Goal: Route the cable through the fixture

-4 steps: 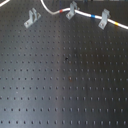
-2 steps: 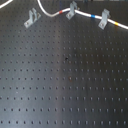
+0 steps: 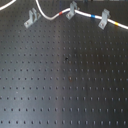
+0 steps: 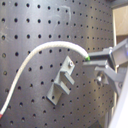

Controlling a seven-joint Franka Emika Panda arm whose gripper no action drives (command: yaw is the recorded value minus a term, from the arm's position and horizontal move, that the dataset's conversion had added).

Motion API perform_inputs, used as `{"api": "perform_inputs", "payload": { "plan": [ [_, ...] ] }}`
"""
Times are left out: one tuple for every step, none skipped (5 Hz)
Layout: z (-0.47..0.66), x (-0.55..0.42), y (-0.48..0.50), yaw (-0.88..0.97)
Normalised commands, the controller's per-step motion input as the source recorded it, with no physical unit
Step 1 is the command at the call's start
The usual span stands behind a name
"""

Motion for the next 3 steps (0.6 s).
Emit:
{"api": "perform_inputs", "payload": {
  "plan": [
    [0.3, -0.173, -0.057, -0.58],
    [0.38, -0.138, -0.122, -0.4],
    [0.47, -0.155, -0.205, -0.14]
  ]
}}
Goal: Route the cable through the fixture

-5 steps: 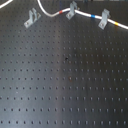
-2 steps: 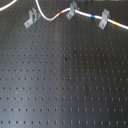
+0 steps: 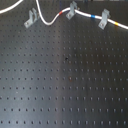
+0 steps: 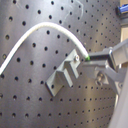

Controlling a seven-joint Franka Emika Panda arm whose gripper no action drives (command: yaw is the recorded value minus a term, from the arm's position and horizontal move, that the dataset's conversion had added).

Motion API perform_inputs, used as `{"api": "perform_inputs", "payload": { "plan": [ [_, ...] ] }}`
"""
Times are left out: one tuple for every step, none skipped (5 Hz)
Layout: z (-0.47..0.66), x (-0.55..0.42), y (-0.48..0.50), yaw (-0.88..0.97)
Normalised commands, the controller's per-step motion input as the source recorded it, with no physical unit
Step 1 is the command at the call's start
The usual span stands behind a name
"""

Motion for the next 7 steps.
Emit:
{"api": "perform_inputs", "payload": {
  "plan": [
    [0.49, -0.248, -0.137, 0.0],
    [0.5, -0.221, 0.097, 0.06],
    [0.38, -0.193, 0.157, 0.16],
    [0.41, -0.198, 0.169, 0.17],
    [0.38, -0.144, 0.148, 0.15],
    [0.44, -0.103, 0.167, 0.2],
    [0.5, -0.072, 0.151, 0.21]
  ]
}}
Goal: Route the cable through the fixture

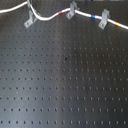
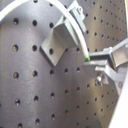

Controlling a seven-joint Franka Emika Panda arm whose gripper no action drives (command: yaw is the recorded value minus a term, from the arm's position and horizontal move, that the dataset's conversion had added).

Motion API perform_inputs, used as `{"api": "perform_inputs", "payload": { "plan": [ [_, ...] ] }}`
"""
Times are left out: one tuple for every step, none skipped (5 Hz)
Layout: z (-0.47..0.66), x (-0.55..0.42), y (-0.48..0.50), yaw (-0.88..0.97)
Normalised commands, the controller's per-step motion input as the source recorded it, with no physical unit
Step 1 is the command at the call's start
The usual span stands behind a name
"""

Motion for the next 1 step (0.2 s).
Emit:
{"api": "perform_inputs", "payload": {
  "plan": [
    [0.54, -0.115, 0.144, 0.14]
  ]
}}
